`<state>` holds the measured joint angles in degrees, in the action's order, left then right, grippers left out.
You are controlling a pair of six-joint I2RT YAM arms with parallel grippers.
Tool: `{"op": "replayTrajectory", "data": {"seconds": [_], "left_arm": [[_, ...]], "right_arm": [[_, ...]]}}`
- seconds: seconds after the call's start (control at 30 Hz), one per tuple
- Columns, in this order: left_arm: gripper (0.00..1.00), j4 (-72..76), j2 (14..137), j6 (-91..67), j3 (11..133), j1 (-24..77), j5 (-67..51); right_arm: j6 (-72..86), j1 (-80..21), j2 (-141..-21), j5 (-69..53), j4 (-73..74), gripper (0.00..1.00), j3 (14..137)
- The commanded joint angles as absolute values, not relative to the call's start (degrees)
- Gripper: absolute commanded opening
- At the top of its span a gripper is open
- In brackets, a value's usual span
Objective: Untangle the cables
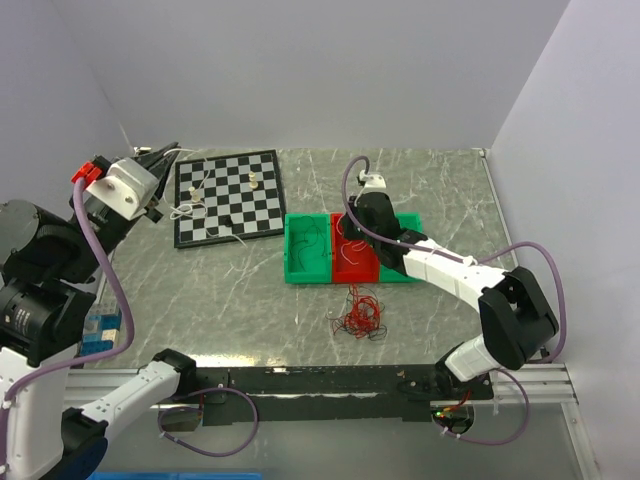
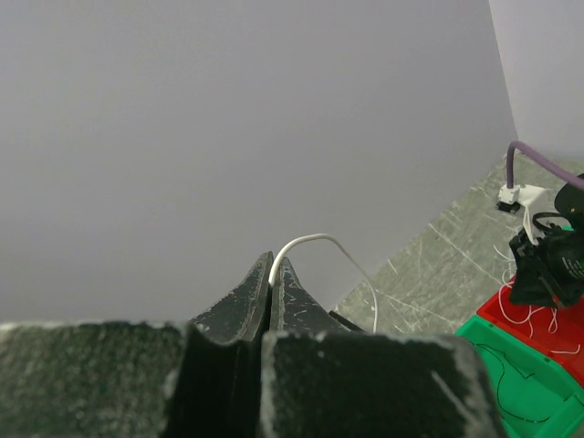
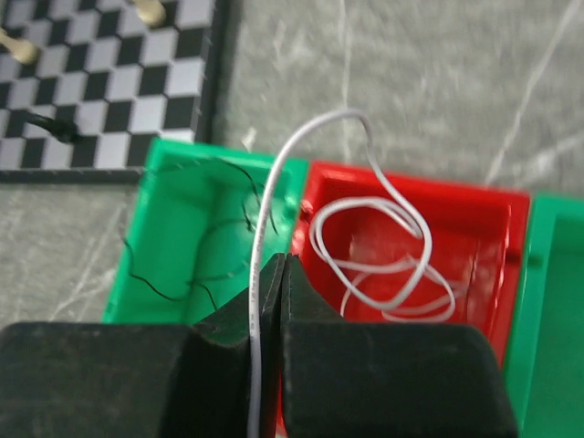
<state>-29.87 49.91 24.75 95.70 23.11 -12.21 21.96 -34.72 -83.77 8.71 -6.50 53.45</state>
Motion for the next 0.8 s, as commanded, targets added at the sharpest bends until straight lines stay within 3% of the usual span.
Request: {"op": "replayTrajectory", "data": {"seconds": [0.0,0.33,0.43,0.53,0.67,0.77], "left_arm": [[0.01,-28.13,50.63,23.38,96.68,23.12,-13.45],[0.01,-28.74,50.98,23.11,97.56,23.12,-13.62],[0.01,-28.92,50.98,23.38,97.56,23.12,-13.8],[0.01,-28.83,51.06,23.38,97.56,23.12,-13.97],[0.01,-27.95,51.68,22.59,97.03,23.12,-14.5],[0.01,-27.25,52.29,21.71,96.59,23.12,-15.2]], "right_arm": [[28.03,-34.37,-84.64,11.42,-1.5,0.0,53.53],[34.71,-32.35,-95.17,7.22,12.47,0.0,62.66],[35.77,-31.12,-96.5,3.88,13.27,0.09,63.28],[36.39,-30.32,-95.72,1.41,14.5,0.21,63.63],[36.04,-30.24,-91.59,-2.45,14.24,0.53,62.58],[35.51,-30.24,-88.6,-3.43,15.46,0.67,62.58]]}}
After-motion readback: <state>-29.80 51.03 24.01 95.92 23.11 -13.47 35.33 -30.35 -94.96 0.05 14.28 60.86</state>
